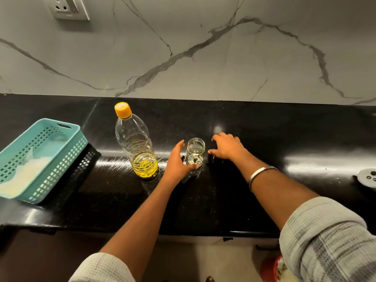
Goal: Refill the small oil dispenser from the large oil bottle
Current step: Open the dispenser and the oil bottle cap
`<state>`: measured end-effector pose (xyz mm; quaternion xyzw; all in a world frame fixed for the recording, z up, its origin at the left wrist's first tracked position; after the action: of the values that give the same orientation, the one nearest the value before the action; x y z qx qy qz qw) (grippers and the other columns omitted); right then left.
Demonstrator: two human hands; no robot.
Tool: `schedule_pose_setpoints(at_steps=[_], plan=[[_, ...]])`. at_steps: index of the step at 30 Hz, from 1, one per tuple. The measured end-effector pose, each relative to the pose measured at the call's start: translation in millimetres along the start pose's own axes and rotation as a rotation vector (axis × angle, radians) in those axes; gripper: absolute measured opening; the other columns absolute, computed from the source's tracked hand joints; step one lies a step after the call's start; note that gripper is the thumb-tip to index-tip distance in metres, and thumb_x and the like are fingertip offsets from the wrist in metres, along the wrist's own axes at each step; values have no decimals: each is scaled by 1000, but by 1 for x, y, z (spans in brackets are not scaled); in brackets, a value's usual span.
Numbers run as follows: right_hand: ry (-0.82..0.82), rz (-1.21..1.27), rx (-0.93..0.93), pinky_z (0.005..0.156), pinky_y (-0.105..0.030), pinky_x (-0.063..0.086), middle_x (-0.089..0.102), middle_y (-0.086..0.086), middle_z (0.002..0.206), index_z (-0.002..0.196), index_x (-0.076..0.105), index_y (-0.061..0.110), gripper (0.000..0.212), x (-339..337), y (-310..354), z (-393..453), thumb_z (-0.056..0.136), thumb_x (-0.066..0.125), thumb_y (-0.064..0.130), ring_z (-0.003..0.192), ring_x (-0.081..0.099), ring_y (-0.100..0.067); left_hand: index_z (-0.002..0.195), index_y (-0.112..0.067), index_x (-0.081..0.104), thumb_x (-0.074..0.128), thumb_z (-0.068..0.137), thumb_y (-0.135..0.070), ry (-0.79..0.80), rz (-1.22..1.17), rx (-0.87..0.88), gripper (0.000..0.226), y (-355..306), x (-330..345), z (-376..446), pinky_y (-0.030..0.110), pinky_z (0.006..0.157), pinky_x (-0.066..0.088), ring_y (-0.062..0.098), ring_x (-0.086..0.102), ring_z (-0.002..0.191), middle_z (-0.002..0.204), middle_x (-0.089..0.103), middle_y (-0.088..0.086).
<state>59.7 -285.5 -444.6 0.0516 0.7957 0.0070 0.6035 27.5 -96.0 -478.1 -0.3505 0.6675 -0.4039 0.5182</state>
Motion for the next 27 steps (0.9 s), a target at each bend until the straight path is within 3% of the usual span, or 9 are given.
schedule_pose_setpoints(at_steps=[3, 6, 11, 16, 20, 23, 25, 27], plan=[[-143, 67, -29, 102, -50, 35, 53, -5, 130, 125, 54, 19, 34, -23, 9, -3, 96, 46, 35, 120, 50, -28, 151, -18, 24, 81, 73, -6, 27, 41, 13, 97, 3, -6, -10, 18, 101, 27, 14, 31, 139, 152, 33, -1], [-338, 174, -92, 96, -48, 40, 59, -5, 120, 116, 59, 16, 27, -52, 28, -10, 97, 40, 23, 110, 56, -27, 149, -14, 28, 60, 81, 9, -11, 111, 51, 79, 5, -13, -20, 18, 102, 28, 16, 33, 138, 150, 36, 4], [-548, 317, -251, 92, -45, 43, 63, -5, 110, 109, 61, 14, 24, -90, 81, -22, 98, 40, 19, 101, 60, -25, 132, -9, 50, 46, 73, 19, -166, 146, 112, 65, 10, -31, -39, 23, 90, 42, 18, 51, 110, 115, 53, 4], [-595, 505, -458, 82, -45, 48, 64, -6, 96, 101, 61, 11, 28, -109, 142, -37, 99, 40, 30, 85, 60, -23, 91, -13, 68, 45, 74, 18, -235, 134, 164, 42, 22, -51, -61, 18, 75, 46, 13, 59, 87, 94, 66, 3], [-509, 700, -679, 71, -23, 46, 62, -7, 96, 105, 59, 6, 31, -119, 186, -53, 99, 47, 34, 84, 57, -17, 63, -17, 63, 44, 76, -1, -399, 9, -2, 28, 38, -83, -82, 32, 53, 47, 16, 56, 54, 63, 65, 3], [-508, 757, -762, 70, -11, 41, 59, -3, 100, 109, 57, 8, 30, -122, 210, -61, 96, 55, 35, 87, 55, -13, 65, -12, 51, 38, 74, -15, -596, -9, 28, 16, 41, -111, -97, 40, 56, 42, 22, 50, 60, 64, 56, 5], [-509, 769, -764, 71, -11, 44, 59, -5, 103, 111, 57, 8, 32, -122, 220, -62, 93, 59, 35, 89, 55, -13, 75, -13, 45, 41, 78, -20, -695, -67, 89, 9, 38, -125, -101, 35, 62, 39, 19, 44, 69, 75, 49, 6], [-522, 771, -754, 73, -13, 45, 60, -8, 105, 110, 57, 8, 33, -121, 225, -61, 91, 62, 34, 90, 56, -15, 95, -14, 46, 51, 81, -33, -693, -109, 137, 24, 34, -134, -99, 28, 74, 39, 15, 42, 84, 93, 44, 4]])
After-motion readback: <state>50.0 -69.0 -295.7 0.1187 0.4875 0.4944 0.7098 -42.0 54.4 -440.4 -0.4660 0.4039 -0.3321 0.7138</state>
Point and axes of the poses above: each hand's wrist, its own z-axis towards the middle knuckle, its own x-axis out of the palm, y = z × x, the point moved 4 cm from there along z, towards the middle knuckle
